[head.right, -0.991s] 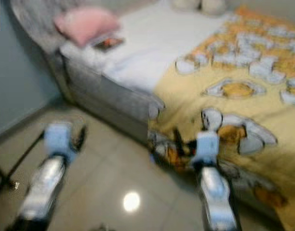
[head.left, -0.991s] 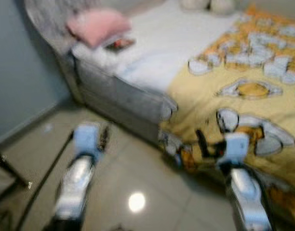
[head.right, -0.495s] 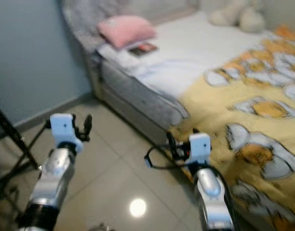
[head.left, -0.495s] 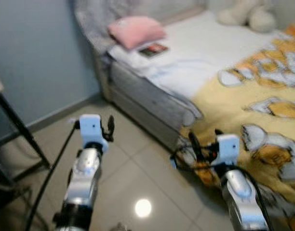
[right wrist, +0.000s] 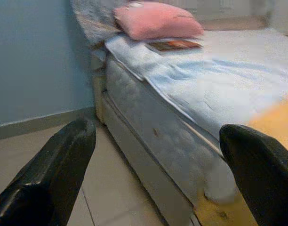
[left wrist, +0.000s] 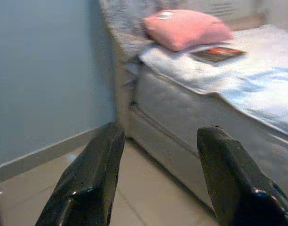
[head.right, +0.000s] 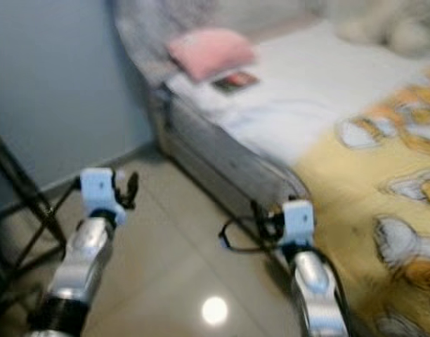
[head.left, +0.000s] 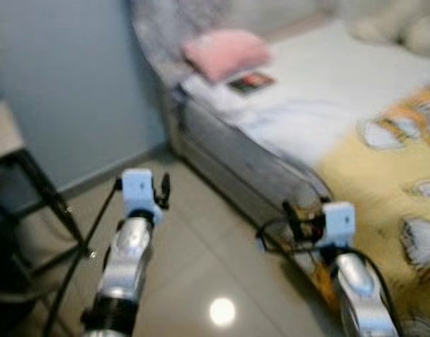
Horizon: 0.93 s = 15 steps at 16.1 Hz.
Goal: Clean up the room
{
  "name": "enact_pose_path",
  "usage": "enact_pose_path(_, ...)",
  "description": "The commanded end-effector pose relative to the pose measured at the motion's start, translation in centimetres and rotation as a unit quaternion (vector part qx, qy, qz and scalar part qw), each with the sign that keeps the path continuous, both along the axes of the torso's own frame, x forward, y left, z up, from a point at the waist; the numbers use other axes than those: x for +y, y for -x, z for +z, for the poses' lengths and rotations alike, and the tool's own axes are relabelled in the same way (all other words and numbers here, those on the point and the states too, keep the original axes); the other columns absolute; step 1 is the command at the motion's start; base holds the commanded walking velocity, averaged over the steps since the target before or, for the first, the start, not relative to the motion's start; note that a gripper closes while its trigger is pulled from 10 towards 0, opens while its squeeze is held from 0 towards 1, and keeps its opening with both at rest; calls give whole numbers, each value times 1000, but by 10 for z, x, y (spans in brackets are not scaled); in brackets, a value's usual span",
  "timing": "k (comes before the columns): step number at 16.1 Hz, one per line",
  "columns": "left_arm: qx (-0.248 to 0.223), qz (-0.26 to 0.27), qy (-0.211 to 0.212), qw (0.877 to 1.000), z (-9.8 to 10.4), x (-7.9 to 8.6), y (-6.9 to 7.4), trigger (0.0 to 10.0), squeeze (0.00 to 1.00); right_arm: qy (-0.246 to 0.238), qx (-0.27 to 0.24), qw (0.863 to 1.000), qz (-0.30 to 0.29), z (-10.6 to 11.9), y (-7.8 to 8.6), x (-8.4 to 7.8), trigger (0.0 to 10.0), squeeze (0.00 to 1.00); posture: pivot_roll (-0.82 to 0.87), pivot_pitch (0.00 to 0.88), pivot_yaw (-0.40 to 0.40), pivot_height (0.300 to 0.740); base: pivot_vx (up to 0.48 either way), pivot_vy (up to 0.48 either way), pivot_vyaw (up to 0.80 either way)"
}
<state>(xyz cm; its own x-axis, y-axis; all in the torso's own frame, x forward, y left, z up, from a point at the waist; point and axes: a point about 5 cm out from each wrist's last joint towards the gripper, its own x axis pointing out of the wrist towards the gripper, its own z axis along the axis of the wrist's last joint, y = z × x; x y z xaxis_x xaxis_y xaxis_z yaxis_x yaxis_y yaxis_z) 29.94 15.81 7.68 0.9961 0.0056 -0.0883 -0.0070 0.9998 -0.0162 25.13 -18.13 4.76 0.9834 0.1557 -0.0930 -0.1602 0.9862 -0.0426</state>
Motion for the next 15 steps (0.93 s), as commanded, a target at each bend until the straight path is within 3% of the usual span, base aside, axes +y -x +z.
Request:
enact_pose_path(1,5,14,-8,1000,-1,8,0,10000,0,-9,-9,1000,9,4,-3,6,10000,0,21,0,19,740,472,0,506)
enact_pose_path(3,16,8,-37,999,-6,3,0,10000,0,7,10,1000,-8,0,-5,0,10000,0,22,0,15,740,0,0,547)
enact_pose_path(4,17,10,-40,999,-9,8,4,10000,0,-6,23,999,-35,-2,-6,-9,10000,0,21,0,8,740,0,0,0)
enact_pose_path(6,19,11,-55,998,-12,16,4,10000,0,-12,11,999,-38,1,-3,-14,10000,0,21,0,2,740,0,0,356)
enact_pose_path(15,6,0,-76,997,-6,-3,0,10000,0,-14,9,1000,-11,5,-11,-6,10000,0,38,0,-6,740,0,-470,619)
